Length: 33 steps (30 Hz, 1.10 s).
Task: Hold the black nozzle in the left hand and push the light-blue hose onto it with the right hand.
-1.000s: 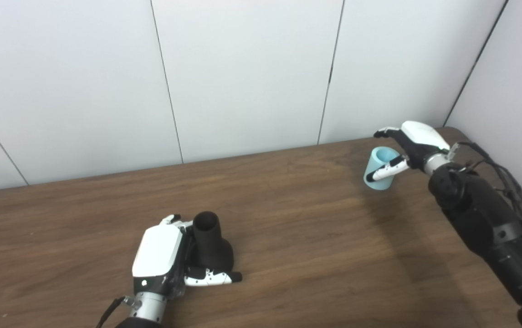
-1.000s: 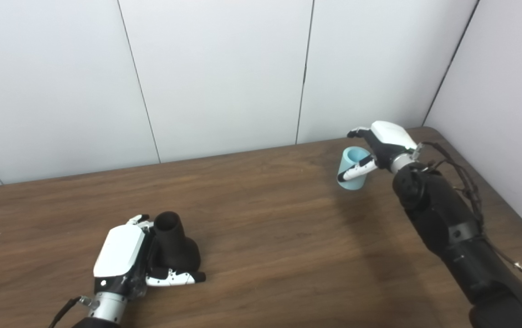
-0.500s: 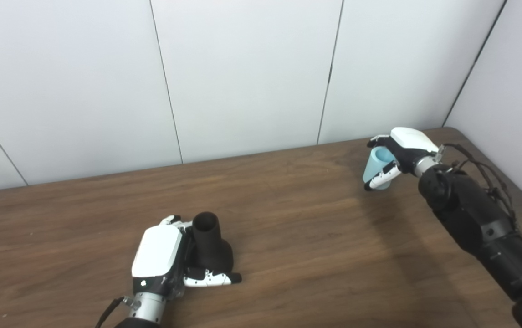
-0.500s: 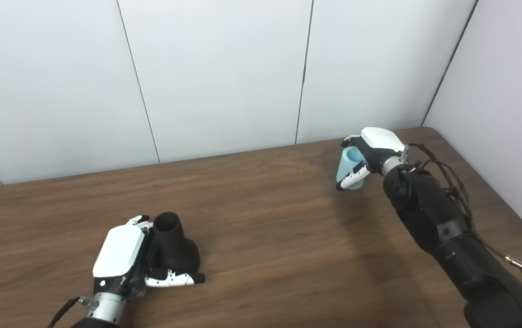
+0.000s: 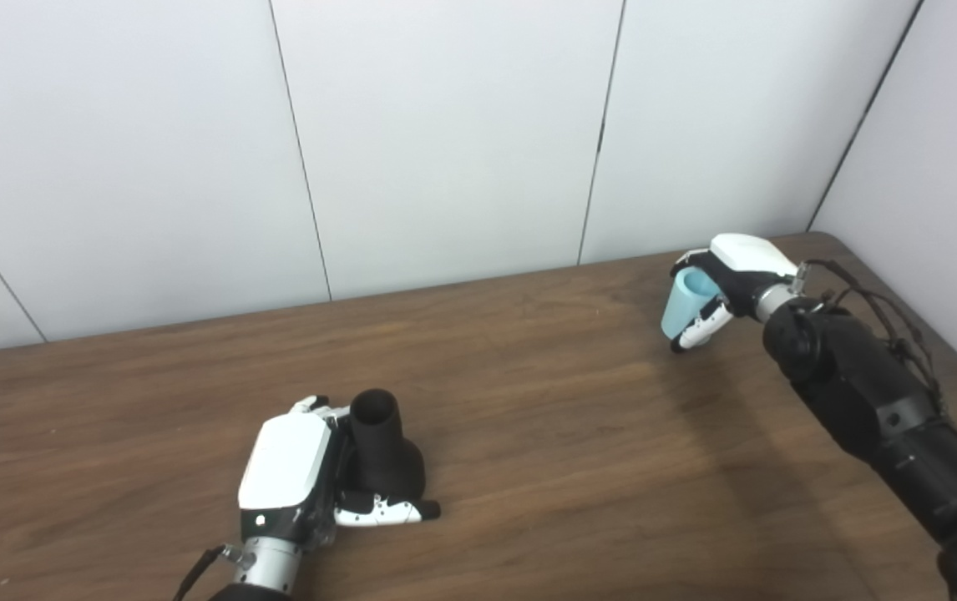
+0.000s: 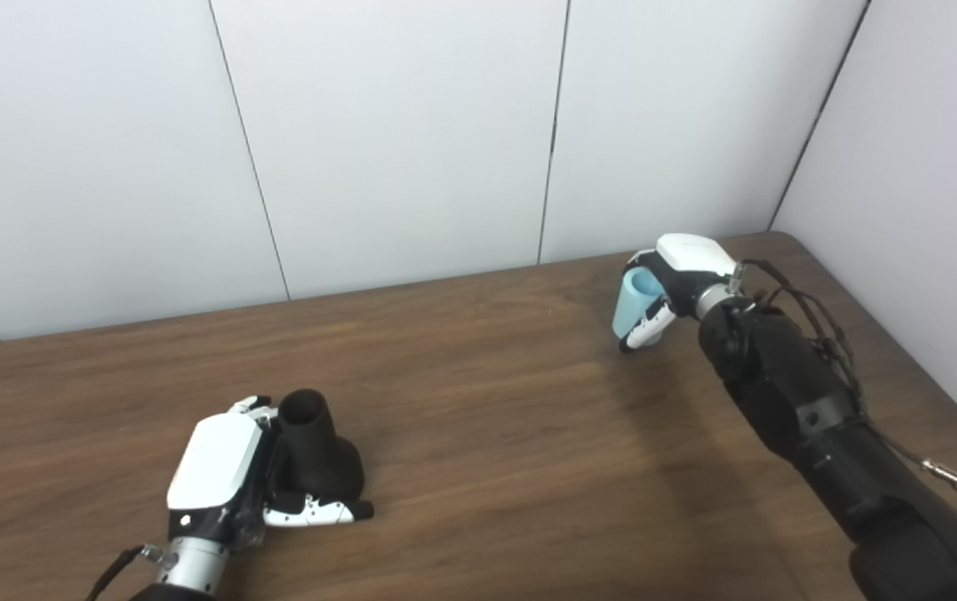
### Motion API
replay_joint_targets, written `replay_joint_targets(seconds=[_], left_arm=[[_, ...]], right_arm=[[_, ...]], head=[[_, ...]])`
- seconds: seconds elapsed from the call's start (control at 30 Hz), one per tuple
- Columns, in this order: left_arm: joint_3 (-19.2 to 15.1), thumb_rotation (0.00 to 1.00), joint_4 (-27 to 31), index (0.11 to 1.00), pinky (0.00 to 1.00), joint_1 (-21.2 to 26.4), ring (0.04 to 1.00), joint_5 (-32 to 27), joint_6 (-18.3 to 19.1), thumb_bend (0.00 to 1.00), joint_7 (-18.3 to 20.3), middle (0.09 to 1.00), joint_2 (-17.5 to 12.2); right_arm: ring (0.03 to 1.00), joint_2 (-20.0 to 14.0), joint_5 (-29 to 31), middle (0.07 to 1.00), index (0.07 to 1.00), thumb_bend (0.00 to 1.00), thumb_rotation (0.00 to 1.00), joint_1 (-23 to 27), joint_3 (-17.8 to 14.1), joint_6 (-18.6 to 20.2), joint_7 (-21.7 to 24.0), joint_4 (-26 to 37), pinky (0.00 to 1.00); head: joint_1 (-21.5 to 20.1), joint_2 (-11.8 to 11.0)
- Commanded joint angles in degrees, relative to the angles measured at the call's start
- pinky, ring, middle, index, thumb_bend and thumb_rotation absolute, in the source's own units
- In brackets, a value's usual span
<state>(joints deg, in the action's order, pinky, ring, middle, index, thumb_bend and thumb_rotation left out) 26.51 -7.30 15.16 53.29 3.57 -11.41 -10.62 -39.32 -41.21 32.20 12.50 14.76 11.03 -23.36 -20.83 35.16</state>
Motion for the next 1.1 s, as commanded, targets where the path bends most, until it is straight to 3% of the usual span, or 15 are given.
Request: replay_joint_targets(seconds=[0.0,0.27,0.3,0.33,0.37,0.43,0.53,0.7,0.8,0.87,0.93,1.0,1.07], left_arm=[[0.78,0.0,-1.08,0.487,0.83,-1.17,0.597,1.29,0.91,0.53,2.25,0.484,-0.89],[1.03,0.0,-0.38,0.483,0.84,-1.32,0.604,1.54,1.03,0.52,2.85,0.496,-1.01],[1.09,0.0,-0.29,0.483,0.84,-1.36,0.605,1.55,1.02,0.52,2.9,0.498,-1.02],[1.1,0.0,-0.21,0.483,0.84,-1.42,0.606,1.49,0.93,0.52,2.82,0.498,-1.01],[1.13,0.0,-0.15,0.484,0.84,-1.46,0.602,1.51,0.92,0.53,2.78,0.493,-0.99],[1.23,0.0,0.3,0.486,0.84,-1.61,0.599,1.63,1.0,0.53,2.89,0.486,-0.95],[1.48,0.0,0.71,0.487,0.84,-1.7,0.598,2.26,1.4,0.53,3.1,0.482,-0.92],[1.75,0.0,0.71,0.486,0.84,-1.74,0.602,2.57,1.56,0.53,3.48,0.488,-1.02],[1.94,0.0,0.8,0.483,0.85,-1.78,0.608,2.84,1.9,0.53,3.86,0.494,-1.07],[1.89,0.0,0.85,0.484,0.84,-1.88,0.605,2.8,1.97,0.53,3.81,0.492,-0.97],[1.94,0.0,0.92,0.484,0.84,-1.91,0.604,3.11,2.26,0.53,3.9,0.491,-0.9],[2.04,0.0,1.04,0.486,0.84,-1.91,0.603,3.39,2.55,0.53,4.06,0.488,-0.87],[2.2,0.0,1.34,0.484,0.84,-1.94,0.605,3.62,2.82,0.53,4.45,0.493,-0.9]], right_arm=[[0.69,-2.22,0.6,0.721,0.742,0.86,0.23,2.19,-1.52,-1.52,-2.16,0.5,0.66],[0.517,-2.06,0.0,0.587,0.676,0.82,0.14,1.37,-2.23,-3.71,-6.92,0.48,0.47],[0.499,-2.0,-0.1,0.538,0.67,0.7,0.07,1.33,-2.23,-3.78,-7.46,0.26,0.48],[0.471,-1.94,-0.31,0.511,0.665,0.63,0.04,1.26,-2.2,-4.06,-8.32,-0.02,0.45],[0.389,-1.89,-0.52,0.49,0.654,0.6,0.01,1.23,-2.11,-4.73,-9.44,-0.48,0.36],[0.223,-1.9,-0.87,0.337,0.519,0.53,0.11,1.04,-1.91,-5.69,-11.03,-0.84,0.18],[0.239,-1.83,-1.89,0.365,0.494,0.52,0.13,0.93,-1.48,-5.68,-12.4,-1.03,0.18],[0.147,-1.87,-2.7,0.258,0.488,0.52,0.13,0.7,-0.82,-6.75,-14.19,-1.63,0.1],[0.147,-1.95,-2.82,0.254,0.486,0.52,0.13,0.18,-0.9,-7.07,-14.25,-0.8,0.09],[0.213,-1.96,-2.4,0.336,0.487,0.52,0.13,-0.11,-1.28,-7.15,-14.04,-0.43,0.16],[0.228,-2.14,-2.05,0.351,0.487,0.52,0.13,-0.82,-1.78,-6.74,-13.26,1.67,0.18],[0.265,-2.29,-1.99,0.443,0.486,0.53,0.03,-1.7,-2.33,-5.7,-11.99,4.61,0.22],[0.253,-2.35,-1.75,0.466,0.485,0.53,0.01,-3.02,-3.2,-4.53,-10.35,8.82,0.21]], head=[[-0.03,0.08],[-0.01,0.55],[0.04,0.61],[0.16,0.72],[0.19,0.75],[0.5,1.13],[0.69,1.35],[0.91,1.6],[1.32,1.68],[1.59,1.74],[2.34,1.79],[2.93,1.86],[3.45,1.94]])
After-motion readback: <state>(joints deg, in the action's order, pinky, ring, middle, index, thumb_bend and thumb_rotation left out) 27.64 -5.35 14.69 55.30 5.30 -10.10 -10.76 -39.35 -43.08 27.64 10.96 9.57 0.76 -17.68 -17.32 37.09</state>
